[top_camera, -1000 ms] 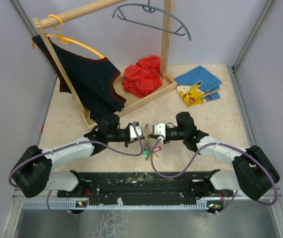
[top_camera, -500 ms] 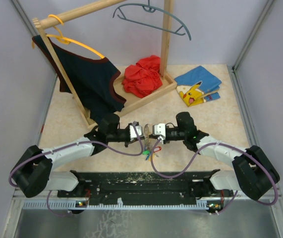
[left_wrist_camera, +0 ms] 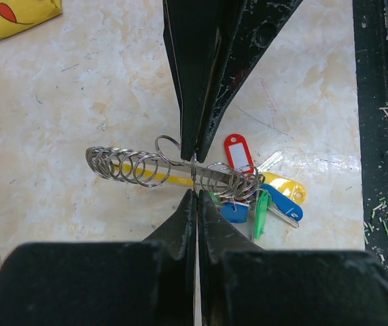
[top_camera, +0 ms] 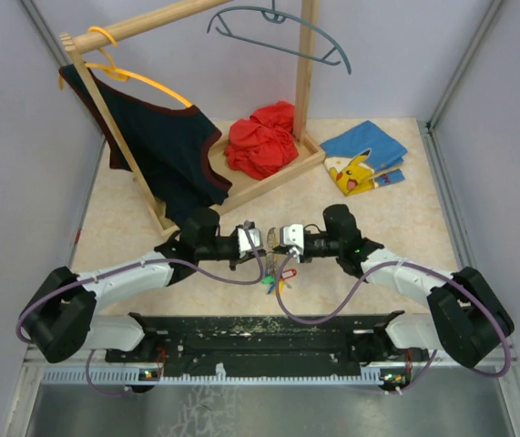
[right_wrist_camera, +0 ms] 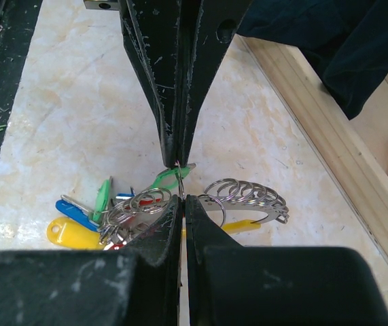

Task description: Put the keys on the keyring

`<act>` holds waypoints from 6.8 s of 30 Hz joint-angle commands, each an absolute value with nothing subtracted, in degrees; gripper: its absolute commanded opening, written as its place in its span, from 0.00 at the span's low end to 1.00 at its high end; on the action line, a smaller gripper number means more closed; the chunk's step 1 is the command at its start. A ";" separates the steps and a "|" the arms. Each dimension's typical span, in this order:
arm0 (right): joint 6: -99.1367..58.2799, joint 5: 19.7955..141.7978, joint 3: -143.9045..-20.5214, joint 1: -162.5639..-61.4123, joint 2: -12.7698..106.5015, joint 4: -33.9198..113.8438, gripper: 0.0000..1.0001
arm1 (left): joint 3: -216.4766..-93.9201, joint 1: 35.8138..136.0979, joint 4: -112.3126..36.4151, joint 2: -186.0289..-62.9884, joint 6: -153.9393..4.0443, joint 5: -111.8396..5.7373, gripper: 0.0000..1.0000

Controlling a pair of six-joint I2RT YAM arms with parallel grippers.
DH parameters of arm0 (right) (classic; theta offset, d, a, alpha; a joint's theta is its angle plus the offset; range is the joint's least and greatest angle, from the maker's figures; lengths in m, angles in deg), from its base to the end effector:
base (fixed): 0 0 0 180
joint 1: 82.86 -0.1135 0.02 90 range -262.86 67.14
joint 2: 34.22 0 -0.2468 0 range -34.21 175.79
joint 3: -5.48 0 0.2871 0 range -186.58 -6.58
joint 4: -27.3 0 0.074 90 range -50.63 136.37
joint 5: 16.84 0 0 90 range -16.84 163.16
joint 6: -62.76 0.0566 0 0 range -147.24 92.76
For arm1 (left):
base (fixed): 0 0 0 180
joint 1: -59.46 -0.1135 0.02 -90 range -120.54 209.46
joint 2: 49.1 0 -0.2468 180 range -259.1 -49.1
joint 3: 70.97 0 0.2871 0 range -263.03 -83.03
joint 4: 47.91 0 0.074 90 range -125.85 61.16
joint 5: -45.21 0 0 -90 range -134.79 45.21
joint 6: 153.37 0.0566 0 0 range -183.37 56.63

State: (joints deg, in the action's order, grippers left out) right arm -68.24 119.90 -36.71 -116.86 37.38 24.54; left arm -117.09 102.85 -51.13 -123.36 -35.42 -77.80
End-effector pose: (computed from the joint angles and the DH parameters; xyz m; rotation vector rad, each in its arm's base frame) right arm 0.2199 0.1980 0.1561 -1.5486 1.1913 0.7432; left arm 0.2087 -0.2397 0.1645 1.4535 1.3853 -0.7484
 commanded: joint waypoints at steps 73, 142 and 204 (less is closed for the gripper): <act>-64.42 129.62 -35.37 -117.01 35.51 9.46 0.00 | -113.12 94.00 -68.18 -128.12 -62.94 -93.18 0.10; -39.26 128.48 -29.44 -115.59 43.81 -24.62 0.00 | -101.79 97.13 -104.76 -132.17 -57.62 -88.87 0.29; -61.57 132.23 -43.42 -113.89 39.54 24.60 0.24 | -130.96 105.33 -30.95 -124.49 -42.79 -68.61 0.00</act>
State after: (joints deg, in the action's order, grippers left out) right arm -60.65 129.71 -41.85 -114.24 39.30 24.01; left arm -128.35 105.02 -29.82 -124.61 -42.53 -67.69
